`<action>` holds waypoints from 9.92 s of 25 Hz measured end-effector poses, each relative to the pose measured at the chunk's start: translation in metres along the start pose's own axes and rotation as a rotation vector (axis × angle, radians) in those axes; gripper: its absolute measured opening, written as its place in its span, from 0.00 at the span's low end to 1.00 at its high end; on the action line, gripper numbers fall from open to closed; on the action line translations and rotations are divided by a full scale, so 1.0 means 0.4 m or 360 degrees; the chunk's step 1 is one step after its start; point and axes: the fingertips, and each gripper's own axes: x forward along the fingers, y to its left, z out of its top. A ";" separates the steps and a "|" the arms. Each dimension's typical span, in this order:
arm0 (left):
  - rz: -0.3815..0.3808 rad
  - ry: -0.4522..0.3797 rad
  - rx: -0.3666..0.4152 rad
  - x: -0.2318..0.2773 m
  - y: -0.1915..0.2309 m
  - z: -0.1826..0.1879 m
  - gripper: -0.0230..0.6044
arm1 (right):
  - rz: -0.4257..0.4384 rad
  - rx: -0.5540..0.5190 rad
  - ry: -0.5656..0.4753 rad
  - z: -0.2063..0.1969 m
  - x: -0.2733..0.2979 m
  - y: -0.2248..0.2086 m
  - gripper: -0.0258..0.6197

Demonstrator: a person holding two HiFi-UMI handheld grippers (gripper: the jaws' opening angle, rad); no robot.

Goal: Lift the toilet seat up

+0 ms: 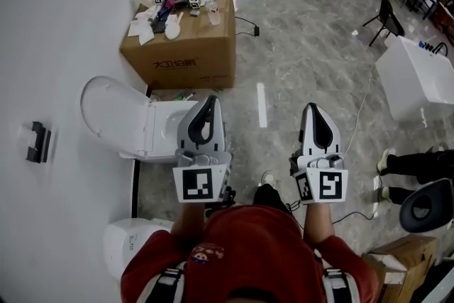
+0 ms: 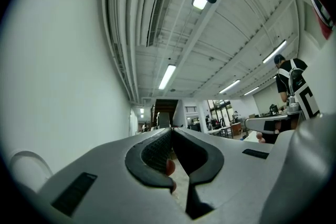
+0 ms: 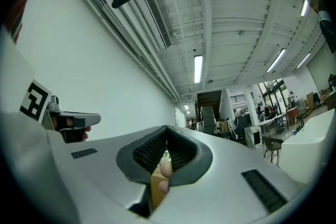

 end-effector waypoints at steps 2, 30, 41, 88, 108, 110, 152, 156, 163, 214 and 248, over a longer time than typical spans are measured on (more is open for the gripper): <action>0.0005 0.0003 0.0016 0.037 -0.007 -0.006 0.07 | -0.0002 0.0010 -0.0009 -0.004 0.028 -0.032 0.06; 0.0073 0.0054 0.0112 0.485 -0.231 -0.134 0.07 | -0.0004 0.0100 0.0016 -0.102 0.298 -0.490 0.06; 0.0159 0.0096 0.0100 0.548 -0.213 -0.177 0.07 | 0.0054 0.0140 0.0069 -0.167 0.379 -0.526 0.06; 0.0892 0.0087 0.0035 0.692 0.643 -0.313 0.07 | 0.0848 0.0204 0.0159 -0.384 1.205 0.146 0.06; 0.1623 0.0158 0.0349 0.516 0.815 -0.240 0.07 | 0.1601 0.0482 0.0134 -0.397 1.352 0.515 0.06; 0.1703 0.0169 0.0376 0.512 0.822 -0.235 0.07 | 0.1682 0.0505 0.0144 -0.404 1.370 0.541 0.06; 0.2655 0.0233 0.0441 0.082 0.710 -0.183 0.07 | 0.2614 0.0566 0.0262 -0.412 1.122 0.936 0.06; 0.2663 0.0197 0.0354 0.000 0.705 -0.191 0.07 | 0.2659 0.0524 0.0240 -0.391 1.046 0.985 0.06; 0.2646 0.0152 0.0298 -0.106 0.698 -0.195 0.07 | 0.2712 0.0488 0.0238 -0.376 0.935 1.037 0.06; 0.3024 0.0244 0.0335 -0.321 0.566 -0.378 0.07 | 0.3569 -0.0657 0.1005 -1.149 0.425 1.025 0.06; 0.3180 0.0447 0.0311 -0.366 0.452 -0.513 0.07 | 0.3826 -0.1591 0.1018 -1.486 0.246 0.835 0.06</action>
